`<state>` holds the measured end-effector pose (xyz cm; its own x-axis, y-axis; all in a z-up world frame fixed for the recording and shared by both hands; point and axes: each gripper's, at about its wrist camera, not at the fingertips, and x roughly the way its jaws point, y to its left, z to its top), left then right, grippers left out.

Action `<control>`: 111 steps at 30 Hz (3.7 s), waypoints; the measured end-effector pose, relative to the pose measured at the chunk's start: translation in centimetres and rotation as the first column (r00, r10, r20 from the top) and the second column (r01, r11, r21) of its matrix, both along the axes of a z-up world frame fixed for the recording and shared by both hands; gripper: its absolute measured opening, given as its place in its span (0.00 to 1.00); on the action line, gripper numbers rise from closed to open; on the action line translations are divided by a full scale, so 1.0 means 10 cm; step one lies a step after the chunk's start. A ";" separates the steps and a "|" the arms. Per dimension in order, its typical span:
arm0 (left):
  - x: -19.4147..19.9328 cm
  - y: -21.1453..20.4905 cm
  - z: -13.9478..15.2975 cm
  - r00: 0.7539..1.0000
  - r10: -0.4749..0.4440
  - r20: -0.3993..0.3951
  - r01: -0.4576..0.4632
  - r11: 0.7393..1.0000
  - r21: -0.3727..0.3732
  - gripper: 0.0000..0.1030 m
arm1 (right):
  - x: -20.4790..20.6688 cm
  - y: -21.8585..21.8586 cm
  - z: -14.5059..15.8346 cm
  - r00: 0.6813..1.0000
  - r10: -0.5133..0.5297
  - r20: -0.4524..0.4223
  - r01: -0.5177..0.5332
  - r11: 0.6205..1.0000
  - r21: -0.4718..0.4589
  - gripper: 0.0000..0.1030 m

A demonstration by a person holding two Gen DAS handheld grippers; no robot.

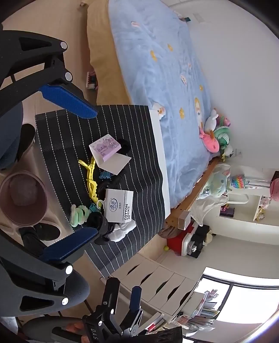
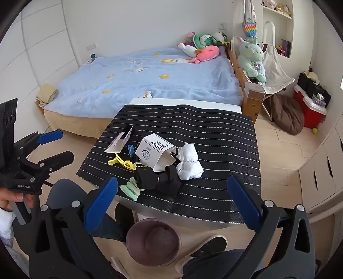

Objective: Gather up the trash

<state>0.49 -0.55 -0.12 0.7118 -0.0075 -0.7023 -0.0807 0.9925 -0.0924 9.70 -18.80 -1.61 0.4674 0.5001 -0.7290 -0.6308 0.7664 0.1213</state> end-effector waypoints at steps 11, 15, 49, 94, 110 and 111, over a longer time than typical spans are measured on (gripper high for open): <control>-0.02 0.01 -0.04 1.000 0.009 -0.011 -0.009 1.000 -0.007 0.95 | 0.02 0.00 0.06 1.000 -0.001 0.001 0.002 1.000 -0.010 0.97; -0.03 0.02 -0.03 1.000 0.014 -0.009 -0.014 1.000 -0.007 0.95 | 0.01 -0.01 0.09 1.000 -0.003 0.006 0.003 1.000 -0.009 0.97; 0.01 0.03 -0.07 0.999 0.032 -0.016 -0.033 0.999 -0.033 0.95 | 0.04 -0.05 0.08 1.000 -0.008 -0.015 0.008 1.000 -0.002 0.97; 1.03 0.97 -1.02 0.874 0.163 -0.457 -0.383 0.810 -0.444 0.56 | 0.10 -0.17 -0.03 0.999 -0.028 -0.044 0.028 1.000 0.005 0.97; 1.02 0.92 -1.04 0.883 0.130 -0.450 -0.357 0.809 -0.467 0.39 | 0.11 -0.15 -0.05 0.998 -0.027 -0.050 0.027 1.000 0.011 0.97; 1.01 0.91 -1.03 0.889 0.126 -0.441 -0.347 0.814 -0.466 0.39 | 0.12 -0.15 -0.06 0.998 -0.027 -0.050 0.028 1.000 0.009 0.97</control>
